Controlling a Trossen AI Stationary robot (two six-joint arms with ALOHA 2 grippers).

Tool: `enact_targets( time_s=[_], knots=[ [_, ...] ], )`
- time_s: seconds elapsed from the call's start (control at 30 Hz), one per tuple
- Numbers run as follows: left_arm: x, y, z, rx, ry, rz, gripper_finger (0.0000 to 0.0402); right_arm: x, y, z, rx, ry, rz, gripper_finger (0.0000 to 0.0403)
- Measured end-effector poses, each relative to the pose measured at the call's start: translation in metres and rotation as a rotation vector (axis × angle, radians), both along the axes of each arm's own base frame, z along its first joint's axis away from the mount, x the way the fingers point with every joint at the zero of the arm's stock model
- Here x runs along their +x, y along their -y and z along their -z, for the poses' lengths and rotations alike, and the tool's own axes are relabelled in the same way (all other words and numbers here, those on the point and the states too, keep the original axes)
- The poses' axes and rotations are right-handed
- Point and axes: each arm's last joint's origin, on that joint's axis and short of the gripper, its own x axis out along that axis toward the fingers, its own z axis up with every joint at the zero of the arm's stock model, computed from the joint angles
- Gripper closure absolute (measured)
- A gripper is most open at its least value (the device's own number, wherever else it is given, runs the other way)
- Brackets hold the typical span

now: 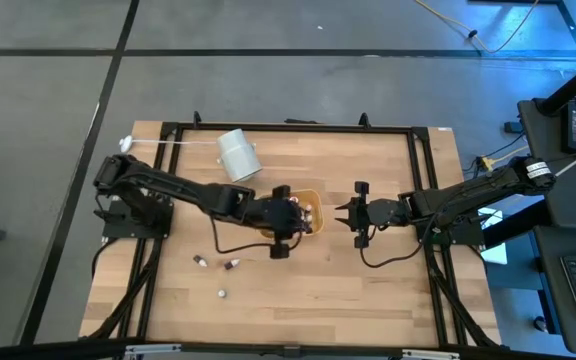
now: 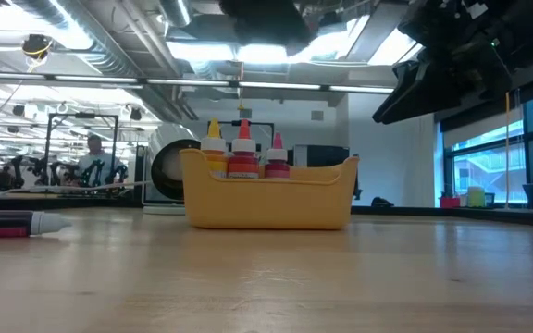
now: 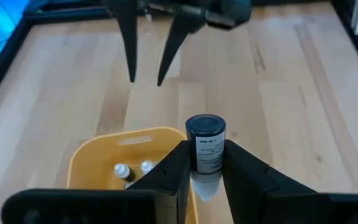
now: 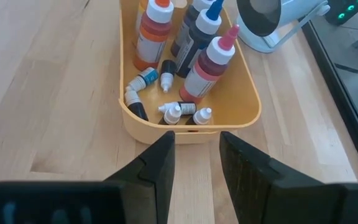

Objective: Pick & Place food coloring
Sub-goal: Put the small black ink bottle into the yellow bin

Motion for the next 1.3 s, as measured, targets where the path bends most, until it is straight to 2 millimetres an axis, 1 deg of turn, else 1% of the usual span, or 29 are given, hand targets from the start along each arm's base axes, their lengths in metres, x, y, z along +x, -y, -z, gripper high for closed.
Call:
enact_targets(
  time_s=[0.1,0.3,0.47,0.63,0.8,1.3],
  knots=[
    [0.011,-0.009,0.016,0.009,-0.033,-0.013,0.0326,0.0,0.0,0.0,0.0,0.0,0.0,0.0273],
    [0.028,-0.03,0.05,0.007,-0.125,-0.082,0.0326,0.0,0.0,0.0,-0.001,0.0,-0.001,0.0273],
    [0.036,-0.037,0.072,-0.019,-0.181,-0.072,0.0321,0.0,0.0,0.0,-0.002,-0.001,-0.001,0.0273],
    [0.041,-0.041,0.089,-0.035,-0.231,-0.065,0.0319,0.0,0.0,0.0,-0.002,-0.003,-0.001,0.0273],
    [0.043,-0.041,0.096,-0.007,-0.246,-0.041,0.0318,0.0,0.0,0.001,-0.003,-0.005,-0.001,0.0273],
    [0.043,-0.04,0.094,0.004,-0.241,-0.027,0.0318,0.0,0.0,0.0,-0.002,-0.005,-0.001,0.0273]
  ],
)
